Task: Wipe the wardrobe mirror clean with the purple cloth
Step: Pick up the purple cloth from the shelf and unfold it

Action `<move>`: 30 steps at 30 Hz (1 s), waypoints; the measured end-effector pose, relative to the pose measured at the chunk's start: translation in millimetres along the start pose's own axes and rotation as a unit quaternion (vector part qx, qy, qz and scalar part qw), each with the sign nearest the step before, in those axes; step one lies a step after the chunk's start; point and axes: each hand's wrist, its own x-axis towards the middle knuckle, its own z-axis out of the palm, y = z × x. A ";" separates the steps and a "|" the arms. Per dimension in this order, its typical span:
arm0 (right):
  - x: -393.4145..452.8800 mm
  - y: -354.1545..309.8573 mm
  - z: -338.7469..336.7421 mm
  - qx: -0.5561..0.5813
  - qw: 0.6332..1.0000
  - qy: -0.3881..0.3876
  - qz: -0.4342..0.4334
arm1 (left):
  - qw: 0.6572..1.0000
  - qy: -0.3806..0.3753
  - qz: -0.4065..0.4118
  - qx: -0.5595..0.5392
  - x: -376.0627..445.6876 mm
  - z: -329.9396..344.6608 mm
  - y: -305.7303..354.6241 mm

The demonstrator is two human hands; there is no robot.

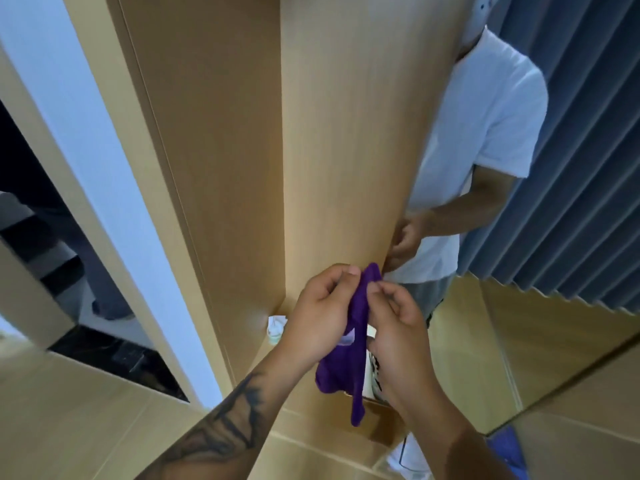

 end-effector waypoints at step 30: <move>25.9 -209.2 -120.2 -0.287 0.742 0.078 -0.601 | 0.968 -0.141 0.200 -0.046 -13.7 151.3 204.7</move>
